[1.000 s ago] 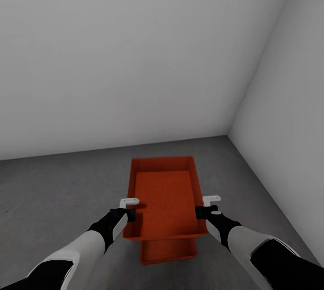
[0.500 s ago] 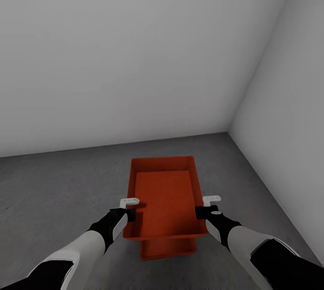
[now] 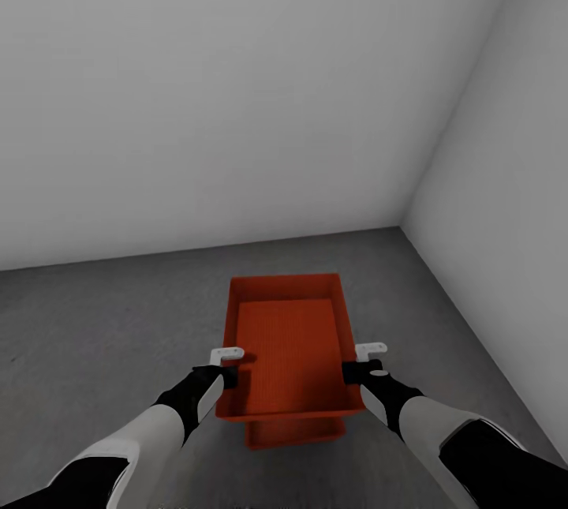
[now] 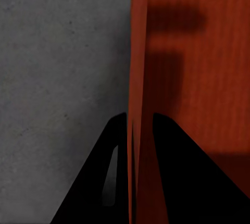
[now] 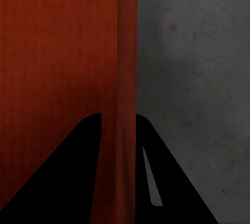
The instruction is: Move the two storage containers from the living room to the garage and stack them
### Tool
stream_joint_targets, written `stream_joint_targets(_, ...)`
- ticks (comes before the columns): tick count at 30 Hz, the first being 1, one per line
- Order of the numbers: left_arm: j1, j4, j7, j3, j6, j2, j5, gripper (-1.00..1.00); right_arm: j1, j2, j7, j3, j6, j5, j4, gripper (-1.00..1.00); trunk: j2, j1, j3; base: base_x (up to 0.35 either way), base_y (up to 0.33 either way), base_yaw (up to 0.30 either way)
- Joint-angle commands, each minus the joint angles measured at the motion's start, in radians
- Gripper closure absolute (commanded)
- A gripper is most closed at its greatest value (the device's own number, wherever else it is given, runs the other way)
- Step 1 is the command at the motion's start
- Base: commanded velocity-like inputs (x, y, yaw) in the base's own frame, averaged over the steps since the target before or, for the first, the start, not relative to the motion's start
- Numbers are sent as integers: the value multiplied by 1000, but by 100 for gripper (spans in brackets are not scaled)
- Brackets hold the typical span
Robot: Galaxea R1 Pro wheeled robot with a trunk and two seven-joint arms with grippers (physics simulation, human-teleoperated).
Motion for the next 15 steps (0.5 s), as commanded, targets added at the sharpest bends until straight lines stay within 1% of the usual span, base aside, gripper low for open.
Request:
stream_joint_targets(1, 0, -6, 22, -11, 2, 0, -29, 100, -1, 0, -6, -21, -6, -20, 28, 100, -2, 0, -3, 0, 0, 0)
stream_joint_targets(15, -1, -6, 23, -11, 2, 0, -29, 100, -2, 0, -6, -21, -6, -20, 28, 100, -2, 0, -26, 0, 0, 0)
